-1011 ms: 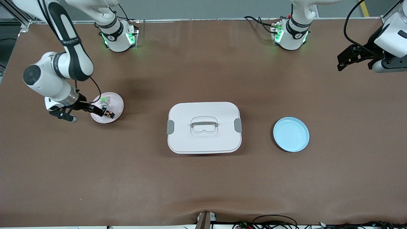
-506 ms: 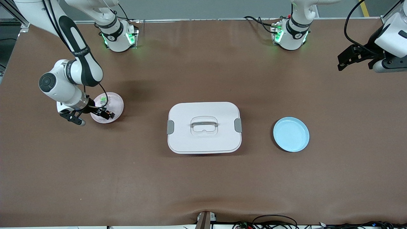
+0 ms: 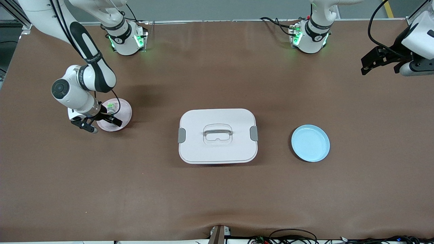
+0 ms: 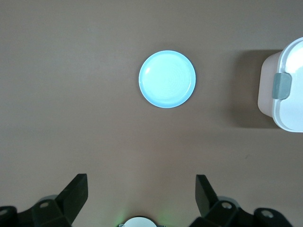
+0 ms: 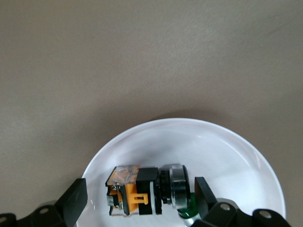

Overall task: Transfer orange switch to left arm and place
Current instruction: 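Grasp the orange switch with the right gripper and lift it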

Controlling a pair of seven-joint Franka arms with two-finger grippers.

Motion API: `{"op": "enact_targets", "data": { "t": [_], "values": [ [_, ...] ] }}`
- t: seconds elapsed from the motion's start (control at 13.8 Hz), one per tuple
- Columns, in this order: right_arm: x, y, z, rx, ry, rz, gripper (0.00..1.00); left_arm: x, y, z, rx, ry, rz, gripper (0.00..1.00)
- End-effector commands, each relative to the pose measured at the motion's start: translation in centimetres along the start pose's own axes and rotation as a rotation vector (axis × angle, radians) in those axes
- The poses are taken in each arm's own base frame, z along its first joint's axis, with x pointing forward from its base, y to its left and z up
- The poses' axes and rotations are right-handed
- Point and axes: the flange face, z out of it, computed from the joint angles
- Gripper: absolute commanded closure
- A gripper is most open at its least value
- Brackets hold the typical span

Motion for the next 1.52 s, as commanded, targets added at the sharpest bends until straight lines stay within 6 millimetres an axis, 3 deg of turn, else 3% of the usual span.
{"op": "enact_targets", "data": {
  "t": [0.0, 0.29, 0.43, 0.65, 0.87, 1.08, 1.23, 1.37, 1.44],
  "values": [
    [-0.6, 0.1, 0.8, -0.009, 0.007, -0.006, 0.00, -0.5, 0.4, -0.8, 0.000, 0.003, -0.002, 0.00],
    [-0.9, 0.2, 1.4, -0.008, 0.022, -0.017, 0.02, -0.6, 1.2, -0.9, -0.010, 0.003, 0.013, 0.00],
    [-0.9, 0.3, 1.3, -0.008, 0.022, -0.034, 0.68, -0.6, 2.4, -0.6, -0.036, -0.008, 0.031, 0.00],
    [-0.8, 0.5, 1.3, -0.010, 0.015, -0.028, 1.00, -1.0, 5.6, -0.4, -0.094, -0.027, 0.001, 0.00],
    [-0.3, 0.5, 0.2, -0.008, 0.005, -0.022, 1.00, -1.9, 12.0, 0.9, -0.102, -0.056, -0.001, 0.00],
    [0.7, -0.4, -4.1, -0.001, -0.063, 0.009, 1.00, -2.1, 17.3, 1.1, -0.140, -0.065, -0.047, 0.00],
    [1.3, -1.2, -7.4, -0.001, -0.112, 0.082, 1.00, -1.8, 19.8, 1.6, -0.205, -0.100, -0.079, 0.00],
    [1.0, -2.7, -10.0, -0.002, -0.141, 0.194, 1.00, -1.6, 22.1, 1.8, -0.283, -0.096, -0.093, 0.00],
    [0.5, -4.4, -11.3, 0.021, -0.171, 0.257, 1.00, -1.5, 23.5, 2.3, -0.326, -0.108, -0.103, 0.00]
  ]
}}
